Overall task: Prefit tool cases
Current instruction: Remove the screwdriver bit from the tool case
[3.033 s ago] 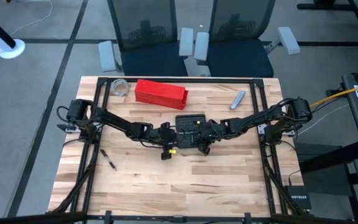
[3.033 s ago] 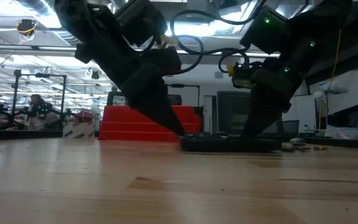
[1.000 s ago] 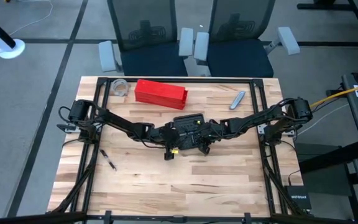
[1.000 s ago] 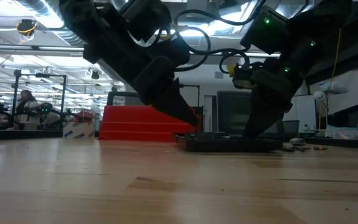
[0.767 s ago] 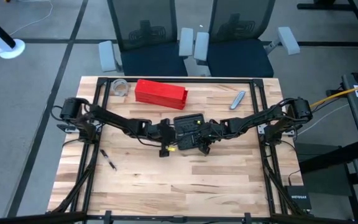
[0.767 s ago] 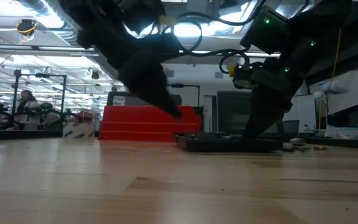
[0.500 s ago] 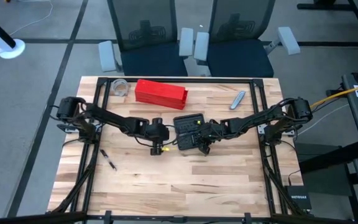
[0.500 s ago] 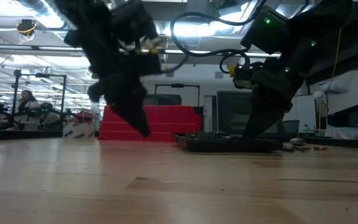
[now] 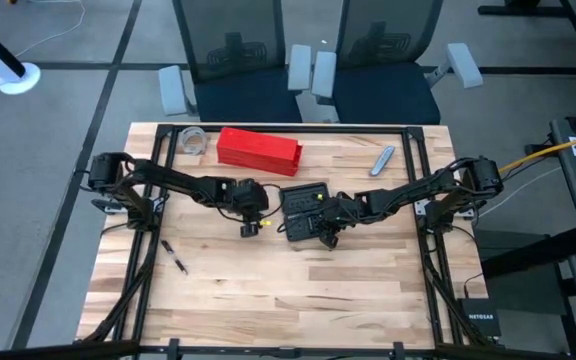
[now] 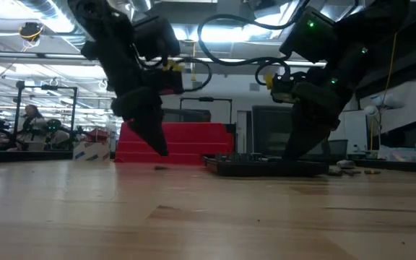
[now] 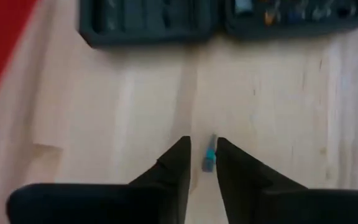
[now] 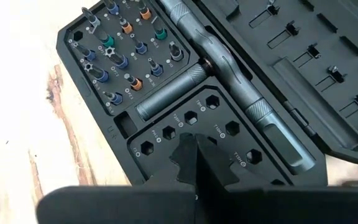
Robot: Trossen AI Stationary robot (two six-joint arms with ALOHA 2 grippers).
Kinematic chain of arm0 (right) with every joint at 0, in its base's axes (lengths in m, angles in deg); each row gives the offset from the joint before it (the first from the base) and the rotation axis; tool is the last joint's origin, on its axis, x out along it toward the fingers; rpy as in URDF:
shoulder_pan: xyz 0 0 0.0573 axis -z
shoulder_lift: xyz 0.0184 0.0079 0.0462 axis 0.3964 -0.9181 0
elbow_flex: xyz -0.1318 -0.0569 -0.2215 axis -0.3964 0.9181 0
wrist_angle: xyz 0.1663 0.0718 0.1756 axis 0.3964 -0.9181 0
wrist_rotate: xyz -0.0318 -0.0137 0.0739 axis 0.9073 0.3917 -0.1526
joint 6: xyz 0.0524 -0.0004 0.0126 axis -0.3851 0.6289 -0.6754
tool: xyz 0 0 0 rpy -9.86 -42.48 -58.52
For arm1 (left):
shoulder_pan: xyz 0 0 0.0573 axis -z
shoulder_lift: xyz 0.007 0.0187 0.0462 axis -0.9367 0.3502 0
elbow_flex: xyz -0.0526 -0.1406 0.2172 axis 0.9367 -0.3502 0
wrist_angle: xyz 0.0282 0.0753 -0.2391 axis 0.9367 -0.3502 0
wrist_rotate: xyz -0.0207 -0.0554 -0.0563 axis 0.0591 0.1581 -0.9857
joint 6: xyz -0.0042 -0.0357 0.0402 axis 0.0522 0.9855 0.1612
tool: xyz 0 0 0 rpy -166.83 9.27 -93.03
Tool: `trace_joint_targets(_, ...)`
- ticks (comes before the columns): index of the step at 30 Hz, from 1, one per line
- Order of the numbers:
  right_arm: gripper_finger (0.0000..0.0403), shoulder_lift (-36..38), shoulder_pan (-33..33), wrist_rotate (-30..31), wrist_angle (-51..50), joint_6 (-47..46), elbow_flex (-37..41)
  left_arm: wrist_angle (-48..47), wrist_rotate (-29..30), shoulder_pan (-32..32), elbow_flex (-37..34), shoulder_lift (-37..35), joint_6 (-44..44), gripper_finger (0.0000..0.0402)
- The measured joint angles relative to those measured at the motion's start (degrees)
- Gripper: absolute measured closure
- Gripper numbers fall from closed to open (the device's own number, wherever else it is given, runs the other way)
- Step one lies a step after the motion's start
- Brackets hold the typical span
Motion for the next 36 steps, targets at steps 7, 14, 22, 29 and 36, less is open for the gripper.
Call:
trace_joint_targets(7,0.0403,0.0,0.0,0.0,0.0,0.0,0.0,4.5,-4.6,-0.4,2.0,-3.3,2.4,0.0304)
trace_joint_targets(14,0.0403,0.0,0.0,-0.1,0.0,0.0,0.0,17.0,-8.1,3.4,2.2,0.9,4.6,0.0289)
trace_joint_targets(22,0.0403,0.0,0.0,-0.3,0.1,0.0,0.0,19.0,-7.9,6.4,2.2,5.3,7.4,0.0286)
trace_joint_targets(29,0.0403,0.0,0.0,-0.4,0.1,0.0,0.0,22.0,-6.3,6.7,2.1,6.9,6.4,0.0286)
trace_joint_targets(36,0.0403,0.0,0.0,-0.4,0.1,0.0,0.0,26.6,-6.3,6.4,3.0,10.4,6.7,0.0286)
